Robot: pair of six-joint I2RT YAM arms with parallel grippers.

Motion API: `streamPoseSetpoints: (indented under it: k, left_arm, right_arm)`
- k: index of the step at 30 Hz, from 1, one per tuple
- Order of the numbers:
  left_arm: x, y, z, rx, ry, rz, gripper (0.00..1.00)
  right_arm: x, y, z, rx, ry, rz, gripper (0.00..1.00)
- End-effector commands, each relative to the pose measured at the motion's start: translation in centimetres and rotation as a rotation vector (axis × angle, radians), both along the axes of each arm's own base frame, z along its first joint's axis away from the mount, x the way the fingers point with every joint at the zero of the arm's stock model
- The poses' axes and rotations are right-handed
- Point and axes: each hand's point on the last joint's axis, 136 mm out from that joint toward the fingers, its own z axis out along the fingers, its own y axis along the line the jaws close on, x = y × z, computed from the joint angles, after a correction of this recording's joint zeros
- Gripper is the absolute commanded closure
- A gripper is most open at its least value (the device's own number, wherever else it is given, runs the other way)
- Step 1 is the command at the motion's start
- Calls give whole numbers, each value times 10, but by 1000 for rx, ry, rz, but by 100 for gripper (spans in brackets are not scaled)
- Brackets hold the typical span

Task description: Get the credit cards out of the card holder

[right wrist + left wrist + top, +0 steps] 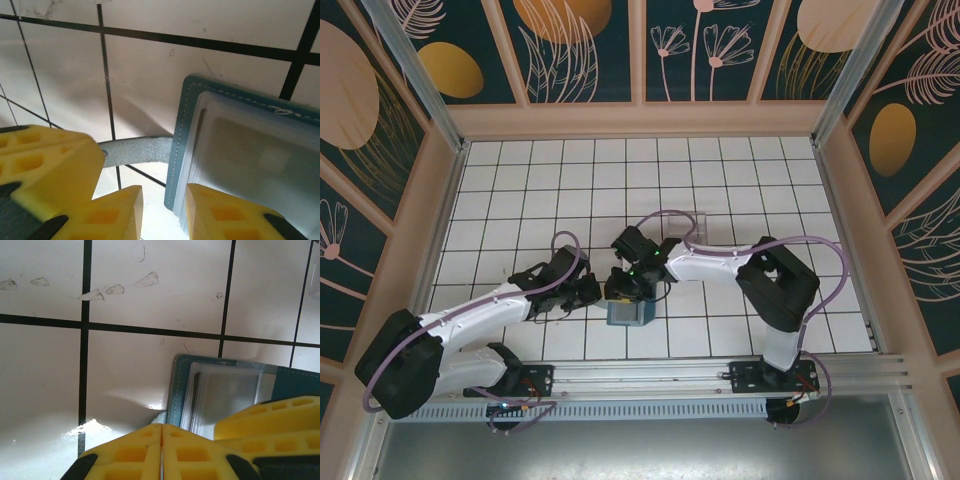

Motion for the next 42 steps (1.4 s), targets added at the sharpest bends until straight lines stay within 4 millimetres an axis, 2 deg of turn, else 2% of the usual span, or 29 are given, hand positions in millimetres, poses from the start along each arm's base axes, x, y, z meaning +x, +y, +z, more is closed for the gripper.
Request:
streamPoseSetpoints:
  k: [1,8,14,26,42]
  left_arm:
    - [-2,1,-5,-4,15,0,91]
    - [-2,0,-7,-3,20,-4,91]
    - [-1,-1,-6,-2,21,-9,91]
    - [-1,-2,-9,4,28,-17,91]
    - [0,-4,-6,10,24,-34,91]
  right_arm:
    - [-1,7,-4,8,9,-4,71]
    - [-4,-6,-20,-66,16,-5,72]
    - [-3,-15,-23,-120,3,-7,72]
    - [-2,-36,-24,-278,-54,-7,71]
    - [1,-49,-24,-564,-194,37,67]
